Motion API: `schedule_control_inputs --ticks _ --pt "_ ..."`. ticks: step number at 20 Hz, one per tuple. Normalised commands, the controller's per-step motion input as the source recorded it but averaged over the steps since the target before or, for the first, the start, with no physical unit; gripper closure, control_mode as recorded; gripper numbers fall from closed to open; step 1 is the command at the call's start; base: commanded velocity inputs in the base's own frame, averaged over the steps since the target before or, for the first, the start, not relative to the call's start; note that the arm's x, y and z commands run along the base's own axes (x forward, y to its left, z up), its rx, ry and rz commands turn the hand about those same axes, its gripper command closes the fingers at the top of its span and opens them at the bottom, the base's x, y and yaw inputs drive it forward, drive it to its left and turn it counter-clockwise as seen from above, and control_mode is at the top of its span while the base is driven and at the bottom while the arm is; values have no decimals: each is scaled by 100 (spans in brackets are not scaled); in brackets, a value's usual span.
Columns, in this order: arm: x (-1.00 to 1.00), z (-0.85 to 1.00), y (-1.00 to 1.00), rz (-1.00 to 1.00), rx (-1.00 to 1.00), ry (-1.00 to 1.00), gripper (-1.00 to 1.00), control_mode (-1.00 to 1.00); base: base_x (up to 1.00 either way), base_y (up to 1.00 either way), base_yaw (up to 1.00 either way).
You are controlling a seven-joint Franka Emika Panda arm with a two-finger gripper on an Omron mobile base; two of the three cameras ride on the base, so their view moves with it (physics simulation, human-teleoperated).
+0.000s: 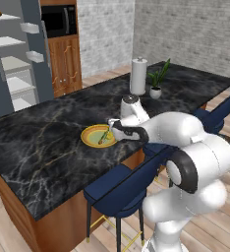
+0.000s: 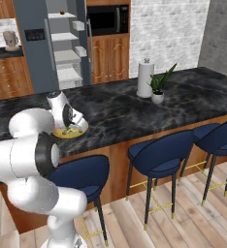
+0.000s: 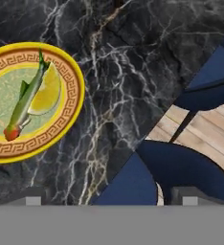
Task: Take the lemon wedge from the fridge and place it on the plate with fish on the dining counter.
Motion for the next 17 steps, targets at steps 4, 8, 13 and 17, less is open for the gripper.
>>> schedule_control_inputs --ticks 4,8,13,17 --pt "-100 -12 -39 0 -10 -40 -100 -100 0 0 0" --pt "-100 -1 -36 0 -9 -45 -100 -100 0 0 0" --pt "-100 0 -21 0 -15 -52 -100 -100 0 0 0" --pt "-100 33 -4 0 -23 -62 -100 -100 0 0 0"
